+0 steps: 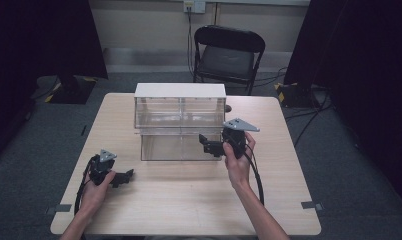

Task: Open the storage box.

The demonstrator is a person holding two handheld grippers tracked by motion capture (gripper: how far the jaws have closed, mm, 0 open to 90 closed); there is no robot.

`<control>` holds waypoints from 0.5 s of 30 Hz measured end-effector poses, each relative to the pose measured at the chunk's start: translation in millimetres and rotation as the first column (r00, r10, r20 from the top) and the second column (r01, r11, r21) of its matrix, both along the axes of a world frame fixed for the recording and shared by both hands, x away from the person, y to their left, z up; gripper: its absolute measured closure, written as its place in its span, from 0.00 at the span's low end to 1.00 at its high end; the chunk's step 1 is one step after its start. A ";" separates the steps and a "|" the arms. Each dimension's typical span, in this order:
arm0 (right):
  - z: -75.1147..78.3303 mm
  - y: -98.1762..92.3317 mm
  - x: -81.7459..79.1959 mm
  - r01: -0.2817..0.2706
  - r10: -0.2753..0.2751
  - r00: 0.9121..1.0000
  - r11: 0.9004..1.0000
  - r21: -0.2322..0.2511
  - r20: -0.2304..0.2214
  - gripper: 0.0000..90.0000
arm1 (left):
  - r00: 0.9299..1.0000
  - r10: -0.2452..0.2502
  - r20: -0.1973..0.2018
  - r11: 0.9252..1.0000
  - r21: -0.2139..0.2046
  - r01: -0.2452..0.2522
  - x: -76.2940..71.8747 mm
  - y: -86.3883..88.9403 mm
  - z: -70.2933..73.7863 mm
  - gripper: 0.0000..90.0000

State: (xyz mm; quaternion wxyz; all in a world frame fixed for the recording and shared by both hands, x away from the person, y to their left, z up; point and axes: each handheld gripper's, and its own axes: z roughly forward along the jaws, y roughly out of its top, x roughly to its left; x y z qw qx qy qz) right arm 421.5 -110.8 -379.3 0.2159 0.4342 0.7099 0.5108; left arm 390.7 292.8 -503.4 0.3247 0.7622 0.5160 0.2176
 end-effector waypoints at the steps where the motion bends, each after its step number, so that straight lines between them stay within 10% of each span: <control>1: 0.0 0.0 0.1 -0.001 0.001 1.000 1.000 0.000 0.000 0.06 | 1.000 0.000 0.000 1.000 0.000 0.000 0.0 0.0 0.0 0.01; 15: 0.9 -0.2 0.2 -0.003 0.003 1.000 1.000 -0.005 -0.001 0.06 | 1.000 0.000 0.000 1.000 0.000 0.000 0.0 0.0 0.0 0.01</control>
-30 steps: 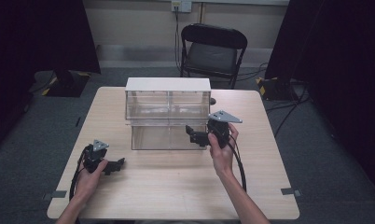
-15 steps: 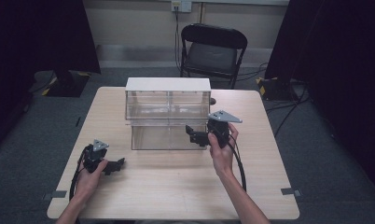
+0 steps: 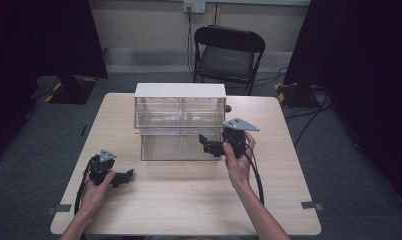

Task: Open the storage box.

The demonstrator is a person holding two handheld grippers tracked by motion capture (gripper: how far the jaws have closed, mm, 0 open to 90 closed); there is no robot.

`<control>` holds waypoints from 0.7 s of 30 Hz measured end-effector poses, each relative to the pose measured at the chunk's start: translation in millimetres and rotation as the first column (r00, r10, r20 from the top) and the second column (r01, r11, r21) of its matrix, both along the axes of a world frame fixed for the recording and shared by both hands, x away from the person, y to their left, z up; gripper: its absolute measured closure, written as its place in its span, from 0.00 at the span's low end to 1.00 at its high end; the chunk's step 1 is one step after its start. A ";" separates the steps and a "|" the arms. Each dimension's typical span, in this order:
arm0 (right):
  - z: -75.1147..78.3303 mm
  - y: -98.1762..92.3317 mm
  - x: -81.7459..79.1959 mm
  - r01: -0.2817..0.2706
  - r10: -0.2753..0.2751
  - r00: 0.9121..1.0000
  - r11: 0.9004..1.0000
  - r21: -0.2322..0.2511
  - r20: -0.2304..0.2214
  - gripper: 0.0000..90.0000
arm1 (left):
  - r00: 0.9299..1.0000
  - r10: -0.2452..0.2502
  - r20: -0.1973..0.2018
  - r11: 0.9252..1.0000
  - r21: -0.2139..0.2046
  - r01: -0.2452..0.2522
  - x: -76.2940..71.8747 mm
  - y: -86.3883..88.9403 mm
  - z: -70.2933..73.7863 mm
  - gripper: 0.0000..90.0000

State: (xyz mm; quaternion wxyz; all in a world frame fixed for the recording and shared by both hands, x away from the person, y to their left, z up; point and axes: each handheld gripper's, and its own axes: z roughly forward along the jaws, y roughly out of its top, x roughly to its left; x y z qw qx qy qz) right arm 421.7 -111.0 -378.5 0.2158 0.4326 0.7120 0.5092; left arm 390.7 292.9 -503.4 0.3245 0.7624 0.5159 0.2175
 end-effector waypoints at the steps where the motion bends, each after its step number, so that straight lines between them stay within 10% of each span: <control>1: 0.2 0.1 0.0 0.000 0.000 1.000 1.000 -0.002 0.000 0.06 | 1.000 0.000 0.000 1.000 0.000 0.000 0.0 0.0 0.0 0.01; 21: 0.8 0.7 -0.2 0.005 -0.005 1.000 1.000 -0.003 0.000 0.06 | 1.000 0.000 0.000 1.000 0.000 0.000 0.0 0.0 0.0 0.01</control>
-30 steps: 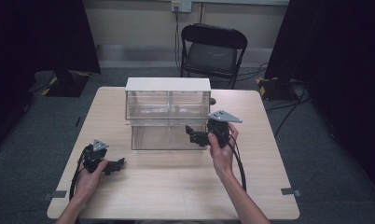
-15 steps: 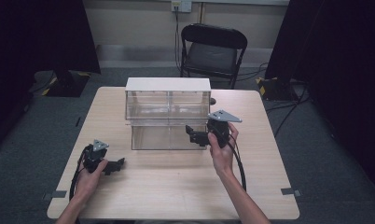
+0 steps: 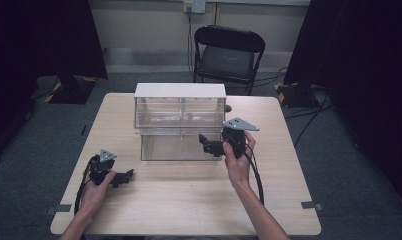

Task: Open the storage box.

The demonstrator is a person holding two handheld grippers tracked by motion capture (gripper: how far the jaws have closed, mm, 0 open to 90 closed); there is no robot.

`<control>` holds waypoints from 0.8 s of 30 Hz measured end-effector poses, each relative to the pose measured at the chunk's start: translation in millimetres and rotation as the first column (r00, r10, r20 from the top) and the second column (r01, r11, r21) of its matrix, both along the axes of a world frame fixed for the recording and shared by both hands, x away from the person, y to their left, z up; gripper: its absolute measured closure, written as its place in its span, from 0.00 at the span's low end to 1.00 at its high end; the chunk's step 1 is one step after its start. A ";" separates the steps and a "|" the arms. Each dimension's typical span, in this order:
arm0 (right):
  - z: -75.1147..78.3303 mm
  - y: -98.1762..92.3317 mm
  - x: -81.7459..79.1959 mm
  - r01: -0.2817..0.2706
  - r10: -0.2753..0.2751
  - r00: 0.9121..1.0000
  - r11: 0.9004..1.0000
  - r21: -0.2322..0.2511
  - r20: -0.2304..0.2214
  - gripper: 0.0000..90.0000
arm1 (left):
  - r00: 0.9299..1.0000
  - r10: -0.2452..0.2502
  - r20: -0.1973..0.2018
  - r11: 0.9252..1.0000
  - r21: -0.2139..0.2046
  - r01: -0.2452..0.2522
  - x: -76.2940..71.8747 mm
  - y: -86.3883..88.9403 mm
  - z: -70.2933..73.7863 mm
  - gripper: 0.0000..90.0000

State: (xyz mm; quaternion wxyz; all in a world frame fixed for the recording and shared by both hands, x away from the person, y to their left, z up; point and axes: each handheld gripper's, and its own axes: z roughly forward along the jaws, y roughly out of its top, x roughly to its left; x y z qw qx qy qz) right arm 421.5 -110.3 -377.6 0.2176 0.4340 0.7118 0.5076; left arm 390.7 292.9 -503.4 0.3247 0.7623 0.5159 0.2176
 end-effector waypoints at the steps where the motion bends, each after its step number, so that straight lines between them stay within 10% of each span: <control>1: 0.0 -0.1 0.1 0.000 0.000 1.000 1.000 0.000 0.000 0.06 | 1.000 0.000 0.000 1.000 0.000 0.000 0.0 0.0 0.0 0.01; 24: -0.9 0.0 0.2 0.001 -0.001 1.000 1.000 0.011 -0.006 0.06 | 1.000 0.000 -0.001 1.000 0.000 0.000 0.0 0.0 0.1 0.01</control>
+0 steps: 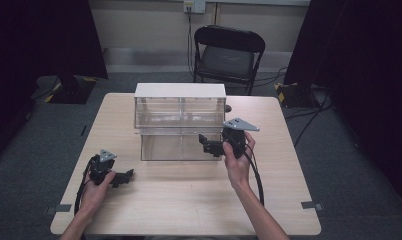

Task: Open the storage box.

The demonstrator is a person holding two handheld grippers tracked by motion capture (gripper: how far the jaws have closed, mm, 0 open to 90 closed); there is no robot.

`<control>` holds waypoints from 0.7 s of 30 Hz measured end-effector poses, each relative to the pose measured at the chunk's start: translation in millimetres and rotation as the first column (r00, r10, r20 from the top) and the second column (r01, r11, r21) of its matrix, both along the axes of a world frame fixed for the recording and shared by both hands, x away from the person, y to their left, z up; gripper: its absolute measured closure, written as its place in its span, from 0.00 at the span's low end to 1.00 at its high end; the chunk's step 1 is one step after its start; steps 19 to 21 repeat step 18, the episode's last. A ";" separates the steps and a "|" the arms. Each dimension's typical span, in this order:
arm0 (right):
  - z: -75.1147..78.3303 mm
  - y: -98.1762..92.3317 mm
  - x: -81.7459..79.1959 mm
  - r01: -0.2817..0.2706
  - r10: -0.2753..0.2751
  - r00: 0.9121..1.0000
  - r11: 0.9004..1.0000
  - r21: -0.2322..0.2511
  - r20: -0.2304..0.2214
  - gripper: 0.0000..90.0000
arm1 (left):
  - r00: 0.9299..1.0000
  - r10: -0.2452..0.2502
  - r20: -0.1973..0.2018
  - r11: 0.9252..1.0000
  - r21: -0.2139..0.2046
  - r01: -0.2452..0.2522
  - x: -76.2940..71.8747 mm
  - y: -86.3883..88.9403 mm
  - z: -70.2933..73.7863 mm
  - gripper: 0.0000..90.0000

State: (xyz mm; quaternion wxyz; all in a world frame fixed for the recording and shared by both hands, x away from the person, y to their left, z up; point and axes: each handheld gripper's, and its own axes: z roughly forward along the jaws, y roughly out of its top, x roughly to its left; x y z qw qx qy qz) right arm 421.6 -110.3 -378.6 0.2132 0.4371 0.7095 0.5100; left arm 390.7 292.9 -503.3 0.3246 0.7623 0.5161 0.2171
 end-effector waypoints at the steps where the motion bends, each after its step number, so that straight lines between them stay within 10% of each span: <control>1: 0.0 0.0 0.0 0.000 0.000 1.000 1.000 0.000 0.000 0.06 | 1.000 0.000 0.000 1.000 0.000 0.000 0.0 0.0 0.0 0.01; 21: -0.1 0.0 -0.3 -0.001 0.001 1.000 1.000 -0.004 0.001 0.06 | 1.000 -0.001 0.000 1.000 0.002 0.001 0.1 0.2 0.0 0.01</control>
